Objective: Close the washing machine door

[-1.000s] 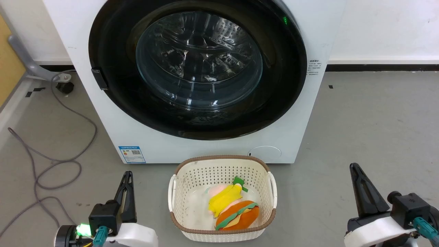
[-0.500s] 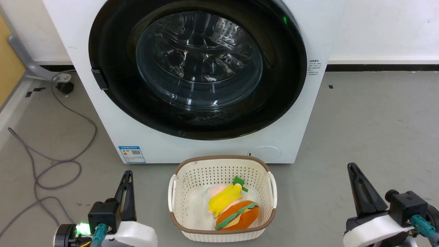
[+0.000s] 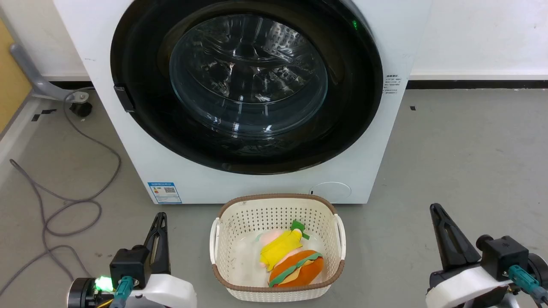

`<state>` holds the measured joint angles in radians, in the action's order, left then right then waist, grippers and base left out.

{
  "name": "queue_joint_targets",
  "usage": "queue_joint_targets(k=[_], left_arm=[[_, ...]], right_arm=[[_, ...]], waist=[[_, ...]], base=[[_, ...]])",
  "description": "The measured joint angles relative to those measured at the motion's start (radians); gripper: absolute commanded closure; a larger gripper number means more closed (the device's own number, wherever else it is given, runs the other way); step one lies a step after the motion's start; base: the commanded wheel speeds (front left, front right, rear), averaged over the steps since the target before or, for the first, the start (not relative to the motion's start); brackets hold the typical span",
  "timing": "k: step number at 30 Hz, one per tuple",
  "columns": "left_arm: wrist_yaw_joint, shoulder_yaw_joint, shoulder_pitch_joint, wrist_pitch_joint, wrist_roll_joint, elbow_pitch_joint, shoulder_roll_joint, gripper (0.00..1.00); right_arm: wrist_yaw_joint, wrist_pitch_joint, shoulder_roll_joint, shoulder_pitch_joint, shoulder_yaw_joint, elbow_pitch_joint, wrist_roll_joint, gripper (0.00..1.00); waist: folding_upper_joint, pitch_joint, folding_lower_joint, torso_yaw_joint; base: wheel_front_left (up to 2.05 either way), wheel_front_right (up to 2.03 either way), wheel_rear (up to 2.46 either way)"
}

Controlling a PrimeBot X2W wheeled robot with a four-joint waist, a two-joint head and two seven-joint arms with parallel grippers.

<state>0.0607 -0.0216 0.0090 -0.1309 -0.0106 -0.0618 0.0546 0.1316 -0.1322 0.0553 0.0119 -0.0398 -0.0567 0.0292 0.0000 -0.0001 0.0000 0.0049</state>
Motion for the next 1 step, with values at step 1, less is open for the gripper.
queue_joint_targets(k=[1], left_arm=[[-0.002,0.000,0.000,0.001,0.000,0.001,0.000,1.00]], right_arm=[[0.000,0.002,0.000,0.000,0.001,0.001,-0.002,1.00]], waist=[[0.0000,0.000,0.0000,0.000]], base=[[0.00,0.00,0.00]])
